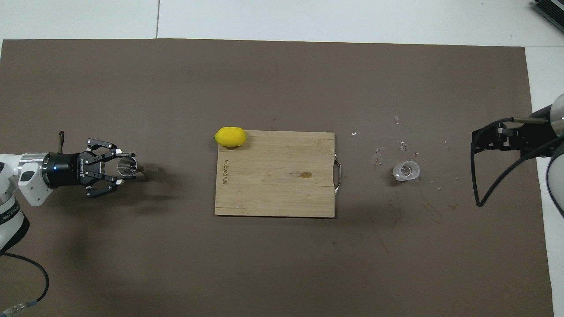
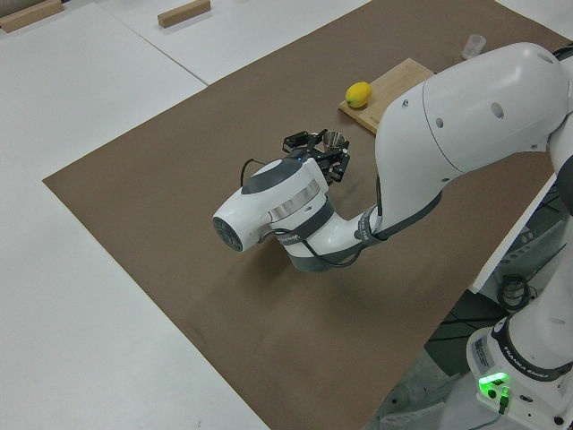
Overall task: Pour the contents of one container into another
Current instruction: 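Carry the cup onto the cutting board while the right gripper moves out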
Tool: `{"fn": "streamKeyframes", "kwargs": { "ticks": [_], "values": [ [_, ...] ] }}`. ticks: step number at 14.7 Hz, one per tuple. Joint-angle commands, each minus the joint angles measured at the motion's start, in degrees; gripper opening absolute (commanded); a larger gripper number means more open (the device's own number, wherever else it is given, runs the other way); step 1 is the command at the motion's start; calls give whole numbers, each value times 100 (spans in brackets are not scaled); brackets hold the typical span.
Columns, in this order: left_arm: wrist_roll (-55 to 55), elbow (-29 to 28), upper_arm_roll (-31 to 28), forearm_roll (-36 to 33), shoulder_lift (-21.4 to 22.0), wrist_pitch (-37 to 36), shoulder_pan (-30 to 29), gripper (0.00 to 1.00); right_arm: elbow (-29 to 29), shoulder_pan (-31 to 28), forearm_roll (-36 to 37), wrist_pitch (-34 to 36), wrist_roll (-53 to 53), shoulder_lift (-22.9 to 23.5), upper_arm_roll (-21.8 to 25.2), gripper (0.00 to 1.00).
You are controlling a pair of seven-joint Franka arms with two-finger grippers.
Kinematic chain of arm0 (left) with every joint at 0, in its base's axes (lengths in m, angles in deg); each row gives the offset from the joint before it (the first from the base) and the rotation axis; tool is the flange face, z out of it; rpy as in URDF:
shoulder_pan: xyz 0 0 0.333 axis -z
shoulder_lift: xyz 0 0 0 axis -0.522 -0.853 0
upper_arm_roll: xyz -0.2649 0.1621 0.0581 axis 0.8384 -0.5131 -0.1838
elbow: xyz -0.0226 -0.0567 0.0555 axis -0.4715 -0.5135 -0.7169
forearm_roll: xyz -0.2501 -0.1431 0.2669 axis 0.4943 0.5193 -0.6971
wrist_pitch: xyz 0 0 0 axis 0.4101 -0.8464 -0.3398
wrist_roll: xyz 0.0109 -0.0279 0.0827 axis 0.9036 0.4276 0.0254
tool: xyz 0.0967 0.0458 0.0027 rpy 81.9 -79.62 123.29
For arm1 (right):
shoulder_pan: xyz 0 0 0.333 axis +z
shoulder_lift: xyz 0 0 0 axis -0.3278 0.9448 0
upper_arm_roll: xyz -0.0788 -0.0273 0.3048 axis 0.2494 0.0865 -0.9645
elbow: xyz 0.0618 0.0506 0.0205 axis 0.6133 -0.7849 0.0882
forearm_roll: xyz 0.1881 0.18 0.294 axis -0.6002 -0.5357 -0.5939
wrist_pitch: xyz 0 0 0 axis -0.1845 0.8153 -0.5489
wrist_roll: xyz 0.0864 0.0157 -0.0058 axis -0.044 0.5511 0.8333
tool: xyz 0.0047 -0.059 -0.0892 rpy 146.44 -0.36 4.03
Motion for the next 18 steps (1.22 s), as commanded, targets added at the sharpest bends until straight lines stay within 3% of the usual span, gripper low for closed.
{"fn": "streamKeyframes", "kwargs": {
  "ticks": [1,9,15,18],
  "values": [
    [-201,58,-59,164,111,-138,317,48,-116,-68,-106,-31,-59,-114,-23,100],
    [-545,-29,-59,699,445,2,1196,48,-116,-147,-106,-31,-15,-114,-23,100],
    [-590,-433,-59,1376,761,792,2004,48,-116,-270,-106,-84,-85,-105,-14,100],
    [-581,-697,-59,2042,893,1371,2530,49,-125,-217,-106,-180,-566,-105,-23,100]
  ]
}}
